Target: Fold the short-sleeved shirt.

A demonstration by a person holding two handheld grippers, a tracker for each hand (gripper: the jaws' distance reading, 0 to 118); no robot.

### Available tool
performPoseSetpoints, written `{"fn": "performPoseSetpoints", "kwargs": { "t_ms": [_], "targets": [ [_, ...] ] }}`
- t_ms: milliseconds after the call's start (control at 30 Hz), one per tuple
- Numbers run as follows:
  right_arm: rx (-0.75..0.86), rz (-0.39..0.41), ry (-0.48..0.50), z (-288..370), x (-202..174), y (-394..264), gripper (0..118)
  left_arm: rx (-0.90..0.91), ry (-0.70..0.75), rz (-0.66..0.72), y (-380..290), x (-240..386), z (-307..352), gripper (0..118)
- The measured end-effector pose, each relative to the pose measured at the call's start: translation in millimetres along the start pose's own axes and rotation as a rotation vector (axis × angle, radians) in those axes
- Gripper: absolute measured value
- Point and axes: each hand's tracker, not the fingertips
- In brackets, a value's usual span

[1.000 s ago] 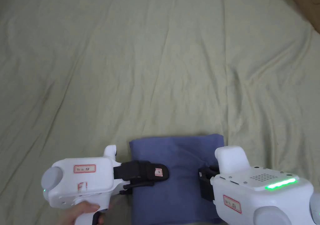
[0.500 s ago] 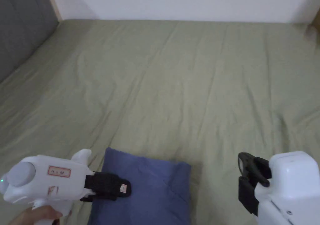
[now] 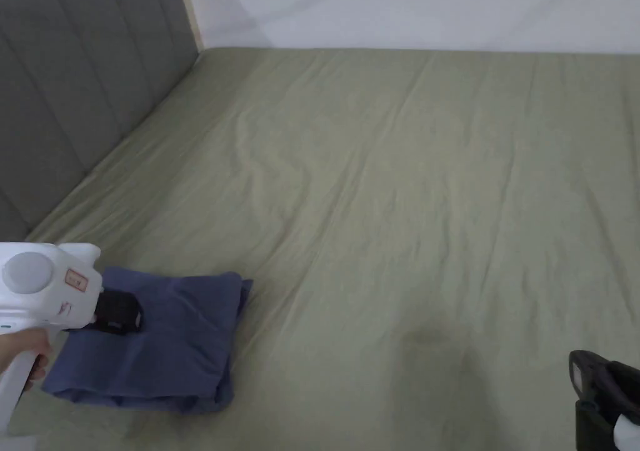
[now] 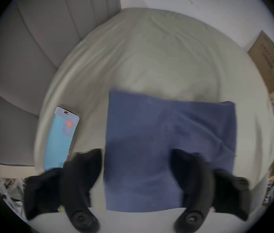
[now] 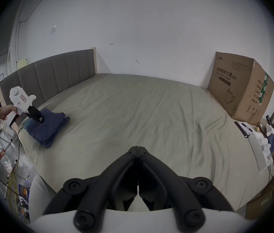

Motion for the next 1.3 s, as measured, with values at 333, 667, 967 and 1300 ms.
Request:
{"fn": "performPoseSetpoints", "kwargs": {
  "t_ms": [333, 667, 967, 1300],
  "targets": [
    [0.005, -0.008, 0.002, 5.0, 10.8, 0.1, 0, 0.259, -0.289, 0.138, -22.8, 39.8, 86.0, 101],
    [0.154, -0.086, -0.029, 31.9, 47.7, 23.5, 0, 0.682, -0.224, 0.068, -78.0, 200.8, 187.0, 0],
    [0.347, -0.115, -0.096, 68.2, 89.0, 68.8, 0, 0.964, -0.190, 0.005, -119.8, 288.7, 265.8, 0],
    [0.474, -0.121, -0.176, 104.1, 104.4, 87.1, 4, 1.100, -0.191, -0.005, -131.3, 313.0, 308.5, 28]
  ]
}}
